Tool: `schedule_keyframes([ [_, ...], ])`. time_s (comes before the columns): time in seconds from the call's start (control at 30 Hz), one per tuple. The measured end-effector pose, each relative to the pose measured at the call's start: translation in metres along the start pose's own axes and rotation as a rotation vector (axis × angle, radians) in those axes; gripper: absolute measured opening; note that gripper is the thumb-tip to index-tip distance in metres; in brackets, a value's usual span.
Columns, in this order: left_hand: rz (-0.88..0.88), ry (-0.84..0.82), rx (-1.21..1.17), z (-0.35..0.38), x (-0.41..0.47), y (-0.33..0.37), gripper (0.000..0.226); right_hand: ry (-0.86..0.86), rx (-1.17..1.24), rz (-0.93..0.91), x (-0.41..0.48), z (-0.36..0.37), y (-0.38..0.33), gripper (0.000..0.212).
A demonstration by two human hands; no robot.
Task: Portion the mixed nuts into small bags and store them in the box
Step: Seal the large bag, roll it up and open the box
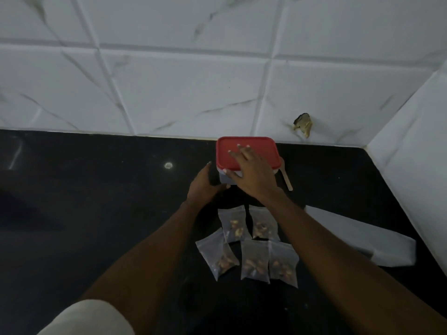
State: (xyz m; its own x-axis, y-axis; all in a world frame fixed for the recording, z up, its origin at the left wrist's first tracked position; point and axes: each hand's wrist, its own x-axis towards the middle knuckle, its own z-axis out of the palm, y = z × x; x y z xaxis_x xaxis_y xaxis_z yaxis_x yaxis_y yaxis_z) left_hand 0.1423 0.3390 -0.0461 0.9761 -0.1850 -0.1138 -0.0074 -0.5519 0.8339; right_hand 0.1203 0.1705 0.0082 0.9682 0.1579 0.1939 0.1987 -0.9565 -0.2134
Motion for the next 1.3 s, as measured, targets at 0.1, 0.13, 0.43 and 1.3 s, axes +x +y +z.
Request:
schedule_keyframes([
  [0.1,0.057,-0.046,-0.137,0.013,0.005,-0.002,0.077,-0.125,-0.071,0.03,0.015,0.008,-0.008,0.076],
  [0.13,0.065,-0.035,-0.183,0.017,0.007,-0.002,0.074,-0.147,-0.111,0.035,0.019,0.01,-0.011,0.076],
  [0.43,0.068,0.11,-0.106,0.026,0.018,-0.005,0.022,-0.125,-0.552,-0.158,0.034,0.021,-0.015,0.062],
  [1.3,-0.125,0.231,-0.176,0.033,-0.005,0.019,0.066,1.001,1.051,1.129,-0.029,-0.071,0.128,0.042],
])
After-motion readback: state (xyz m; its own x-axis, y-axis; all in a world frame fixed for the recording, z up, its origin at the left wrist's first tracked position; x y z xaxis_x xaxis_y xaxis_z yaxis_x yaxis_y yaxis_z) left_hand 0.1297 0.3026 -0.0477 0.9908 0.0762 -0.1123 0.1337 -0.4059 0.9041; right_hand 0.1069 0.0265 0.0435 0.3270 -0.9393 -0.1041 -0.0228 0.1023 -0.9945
